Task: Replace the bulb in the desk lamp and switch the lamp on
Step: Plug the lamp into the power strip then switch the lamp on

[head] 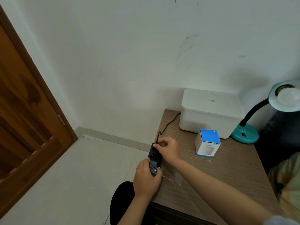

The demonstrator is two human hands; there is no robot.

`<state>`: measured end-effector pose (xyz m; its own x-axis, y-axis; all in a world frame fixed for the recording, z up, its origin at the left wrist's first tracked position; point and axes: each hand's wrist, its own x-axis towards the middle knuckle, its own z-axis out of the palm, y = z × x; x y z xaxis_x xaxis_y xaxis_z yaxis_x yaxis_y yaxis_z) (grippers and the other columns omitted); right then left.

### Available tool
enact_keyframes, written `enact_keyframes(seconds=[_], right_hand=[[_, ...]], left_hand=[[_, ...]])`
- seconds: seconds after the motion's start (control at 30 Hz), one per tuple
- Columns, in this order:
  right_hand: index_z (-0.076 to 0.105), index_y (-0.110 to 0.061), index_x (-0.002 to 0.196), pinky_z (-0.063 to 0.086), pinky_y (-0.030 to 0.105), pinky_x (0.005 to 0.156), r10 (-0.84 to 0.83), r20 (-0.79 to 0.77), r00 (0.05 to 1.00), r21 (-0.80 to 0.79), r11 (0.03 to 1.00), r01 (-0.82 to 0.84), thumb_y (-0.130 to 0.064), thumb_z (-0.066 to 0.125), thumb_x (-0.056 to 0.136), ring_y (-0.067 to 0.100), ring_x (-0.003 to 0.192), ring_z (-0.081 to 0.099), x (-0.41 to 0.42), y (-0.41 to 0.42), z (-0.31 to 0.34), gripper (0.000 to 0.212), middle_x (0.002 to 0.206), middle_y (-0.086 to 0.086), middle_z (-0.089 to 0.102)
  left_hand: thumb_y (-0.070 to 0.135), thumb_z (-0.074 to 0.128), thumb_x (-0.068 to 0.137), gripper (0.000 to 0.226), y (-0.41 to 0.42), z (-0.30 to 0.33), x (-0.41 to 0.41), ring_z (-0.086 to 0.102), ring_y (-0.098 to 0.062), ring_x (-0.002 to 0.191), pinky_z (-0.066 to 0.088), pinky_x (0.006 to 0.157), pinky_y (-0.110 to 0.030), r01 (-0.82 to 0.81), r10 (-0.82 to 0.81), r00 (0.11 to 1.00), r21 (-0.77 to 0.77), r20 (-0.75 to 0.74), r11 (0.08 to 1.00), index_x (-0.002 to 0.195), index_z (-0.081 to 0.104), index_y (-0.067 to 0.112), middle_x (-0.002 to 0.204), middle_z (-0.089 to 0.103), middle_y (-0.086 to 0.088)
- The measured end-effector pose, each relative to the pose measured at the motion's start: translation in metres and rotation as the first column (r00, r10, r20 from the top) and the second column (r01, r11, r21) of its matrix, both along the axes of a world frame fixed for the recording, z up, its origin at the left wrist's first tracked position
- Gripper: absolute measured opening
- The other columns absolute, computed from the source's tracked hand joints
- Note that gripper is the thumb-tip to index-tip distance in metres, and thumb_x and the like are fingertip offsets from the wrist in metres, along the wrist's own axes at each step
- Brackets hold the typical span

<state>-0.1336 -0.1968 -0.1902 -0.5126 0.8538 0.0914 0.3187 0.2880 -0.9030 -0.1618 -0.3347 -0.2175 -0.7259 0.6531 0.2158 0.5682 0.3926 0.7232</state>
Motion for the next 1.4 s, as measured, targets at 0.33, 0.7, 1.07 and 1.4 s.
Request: enact_keyframes(seconds=[0.33,0.7,1.07,1.4], right_hand=[[0.069,-0.010,0.082,0.050,0.024,0.065,0.007,0.075,0.997,0.153,0.988,-0.018,-0.019,0.075,0.074,0.014,0.070,0.059,0.000,0.000,0.000,0.013,0.077,0.004,0.066],[0.070,-0.007,0.077,0.043,0.014,0.055,0.106,0.189,0.976,0.165,0.977,-0.138,-0.015,0.073,0.075,0.010,0.062,0.056,0.004,0.008,0.012,0.008,0.068,-0.001,0.062],[0.073,-0.007,0.083,0.046,0.019,0.059,0.040,0.128,0.991,0.090,0.995,-0.052,-0.015,0.075,0.075,0.007,0.060,0.054,0.008,0.000,-0.001,0.012,0.070,-0.002,0.063],[0.069,-0.019,0.067,0.048,0.035,0.061,0.019,0.214,0.977,-0.009,1.000,-0.017,-0.021,0.073,0.073,0.008,0.057,0.048,-0.001,0.001,-0.008,0.008,0.058,-0.011,0.051]], left_hand=[[0.030,0.067,0.077,0.046,-0.001,0.000,0.001,0.057,-0.020,0.098,0.047,0.072,-0.026,-0.002,0.002,1.000,-0.004,-0.008,1.000,0.116,0.054,0.009,0.107,0.061,-0.005],[0.030,0.066,0.078,0.045,0.000,0.001,0.001,0.056,-0.018,0.101,0.047,0.077,-0.026,-0.012,0.012,1.000,-0.001,-0.002,1.000,0.116,0.054,0.010,0.110,0.060,-0.004],[0.030,0.067,0.077,0.047,0.000,-0.001,0.001,0.056,-0.019,0.102,0.048,0.078,-0.028,-0.014,0.014,1.000,-0.010,-0.007,1.000,0.117,0.054,0.009,0.112,0.061,-0.005],[0.029,0.067,0.077,0.048,0.000,0.001,0.001,0.056,-0.020,0.102,0.046,0.078,-0.026,-0.009,0.009,1.000,-0.035,-0.011,0.999,0.118,0.053,0.009,0.112,0.061,-0.006]])
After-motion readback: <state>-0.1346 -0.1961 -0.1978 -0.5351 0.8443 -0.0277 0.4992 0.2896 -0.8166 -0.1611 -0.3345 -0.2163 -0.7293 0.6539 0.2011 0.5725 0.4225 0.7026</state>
